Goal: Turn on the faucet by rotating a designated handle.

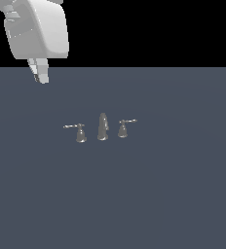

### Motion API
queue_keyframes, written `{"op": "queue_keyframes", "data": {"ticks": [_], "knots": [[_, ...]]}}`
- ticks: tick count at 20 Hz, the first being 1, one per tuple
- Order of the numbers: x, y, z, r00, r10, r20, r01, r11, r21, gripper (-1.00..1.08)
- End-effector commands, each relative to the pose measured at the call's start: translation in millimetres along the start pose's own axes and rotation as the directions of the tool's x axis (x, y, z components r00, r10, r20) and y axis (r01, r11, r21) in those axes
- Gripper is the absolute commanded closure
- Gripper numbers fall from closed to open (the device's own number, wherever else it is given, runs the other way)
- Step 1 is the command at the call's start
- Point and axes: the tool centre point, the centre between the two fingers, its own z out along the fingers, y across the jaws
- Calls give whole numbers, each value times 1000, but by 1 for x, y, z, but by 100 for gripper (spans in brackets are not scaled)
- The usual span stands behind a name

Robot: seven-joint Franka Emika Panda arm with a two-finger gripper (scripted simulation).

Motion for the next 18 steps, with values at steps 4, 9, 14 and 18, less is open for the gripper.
{"op": "queue_keyframes", "data": {"ticks": [4, 9, 14, 18], "knots": [[10, -23, 27, 996, 89, 3, -89, 996, 1, 108], [21, -42, 52, 986, 167, 4, -167, 986, 0, 108], [34, -61, 77, 969, 247, 5, -247, 969, -2, 108], [47, -77, 100, 949, 317, 4, -317, 949, -5, 108]]}}
